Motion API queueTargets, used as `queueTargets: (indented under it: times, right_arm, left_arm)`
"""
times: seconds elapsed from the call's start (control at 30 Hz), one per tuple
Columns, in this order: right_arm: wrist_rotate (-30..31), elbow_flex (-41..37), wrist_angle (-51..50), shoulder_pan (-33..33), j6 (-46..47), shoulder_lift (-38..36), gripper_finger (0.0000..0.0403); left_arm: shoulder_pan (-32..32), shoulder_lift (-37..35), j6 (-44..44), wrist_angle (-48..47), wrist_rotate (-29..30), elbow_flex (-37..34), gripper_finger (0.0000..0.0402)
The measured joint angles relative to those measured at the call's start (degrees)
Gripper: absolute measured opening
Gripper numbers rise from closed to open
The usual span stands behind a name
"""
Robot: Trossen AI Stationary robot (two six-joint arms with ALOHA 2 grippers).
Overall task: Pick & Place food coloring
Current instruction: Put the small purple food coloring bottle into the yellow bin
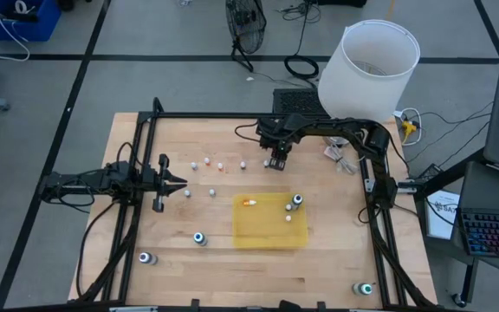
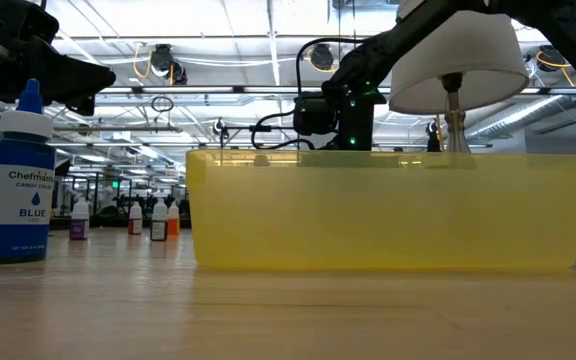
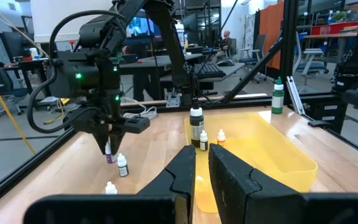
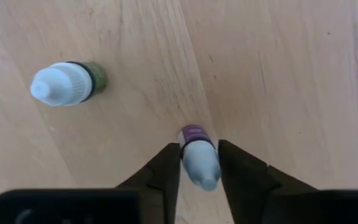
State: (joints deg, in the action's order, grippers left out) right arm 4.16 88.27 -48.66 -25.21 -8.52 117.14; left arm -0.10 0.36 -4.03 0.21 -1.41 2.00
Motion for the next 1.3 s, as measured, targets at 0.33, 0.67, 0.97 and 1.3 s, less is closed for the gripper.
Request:
queueTargets:
  times: [0.33,0.67,0.97,1.3]
  right_arm:
    - [0.03,0.0,0.68,0.46,-2.7,-0.29,0.0053]
    - [0.26,-0.02,-2.82,6.91,-0.07,-9.89,0.0053]
    - [3.43,0.0,-4.79,22.75,8.24,-18.99,0.0053]
    - [3.05,0.0,-4.94,33.78,10.83,-12.36,0.0053]
  left_arm:
    - [0.01,0.0,0.0,-0.02,0.0,0.0,0.0051]
    - [0.01,0.0,0.0,-0.01,0.0,0.0,0.0051]
    - [0.0,0.0,0.0,0.0,0.0,0.0,0.0051]
    - [0.02,0.0,0.0,-0.01,0.0,0.0,0.0051]
